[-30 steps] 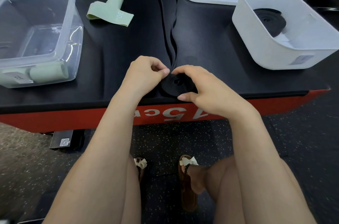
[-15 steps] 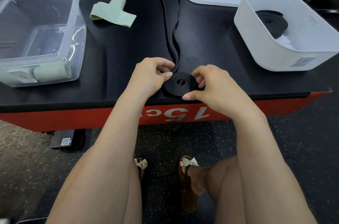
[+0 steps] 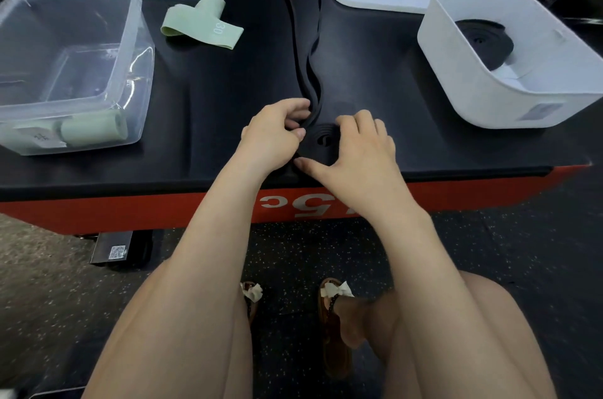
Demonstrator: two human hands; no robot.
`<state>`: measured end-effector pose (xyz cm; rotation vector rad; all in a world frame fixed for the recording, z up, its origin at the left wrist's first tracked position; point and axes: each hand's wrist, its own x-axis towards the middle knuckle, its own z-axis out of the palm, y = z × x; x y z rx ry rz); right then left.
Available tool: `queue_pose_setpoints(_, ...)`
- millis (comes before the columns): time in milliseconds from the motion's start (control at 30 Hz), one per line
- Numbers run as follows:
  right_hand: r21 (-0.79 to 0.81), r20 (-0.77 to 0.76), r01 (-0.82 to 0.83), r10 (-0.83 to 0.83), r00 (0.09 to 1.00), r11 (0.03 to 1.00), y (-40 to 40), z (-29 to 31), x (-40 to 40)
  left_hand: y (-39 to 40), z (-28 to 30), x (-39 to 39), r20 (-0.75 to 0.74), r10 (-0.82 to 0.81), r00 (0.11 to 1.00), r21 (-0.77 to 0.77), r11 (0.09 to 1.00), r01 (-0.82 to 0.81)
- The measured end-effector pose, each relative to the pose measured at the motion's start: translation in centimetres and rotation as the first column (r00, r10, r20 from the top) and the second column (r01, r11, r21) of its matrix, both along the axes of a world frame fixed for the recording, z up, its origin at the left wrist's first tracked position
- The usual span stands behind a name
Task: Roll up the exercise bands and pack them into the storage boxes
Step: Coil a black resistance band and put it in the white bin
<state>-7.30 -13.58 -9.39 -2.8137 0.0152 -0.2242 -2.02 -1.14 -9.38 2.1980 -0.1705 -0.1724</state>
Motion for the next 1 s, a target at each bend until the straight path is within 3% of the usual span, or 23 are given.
queue_pose_setpoints(167,0.147,-0.079,-0.077,0.089,0.993,0.986,-1.1,0.4,0.3,0.0,0.2,0.1,-0.008,0.052,0.999,-0.052,0.997,-0.052)
queue_pose_setpoints(300,0.217,-0.151,-0.154,0.188,0.970,0.964,-1.8,1.2,0.2,0.2,0.5,0.0,0.043,0.112,0.993,0.002,0.994,-0.112)
queue_pose_setpoints(733,0.411,-0.240,-0.262,0.381,0.893,0.873,-3.6,1.2,0.1,1.5,0.6,0.0,-0.014,0.059,0.998,-0.001,0.998,-0.059)
queue_pose_setpoints(833,0.458,-0.197,-0.222,0.341,0.919,0.861,-3.7,1.4,0.1,1.4,0.5,0.0,0.005,0.043,0.999,0.021,0.999,-0.043)
queue_pose_setpoints(1000,0.330,-0.146,-0.104,0.160,0.976,0.938,-4.1,1.7,0.1,1.1,0.4,0.0,0.026,0.059,0.998,0.035,0.998,-0.060)
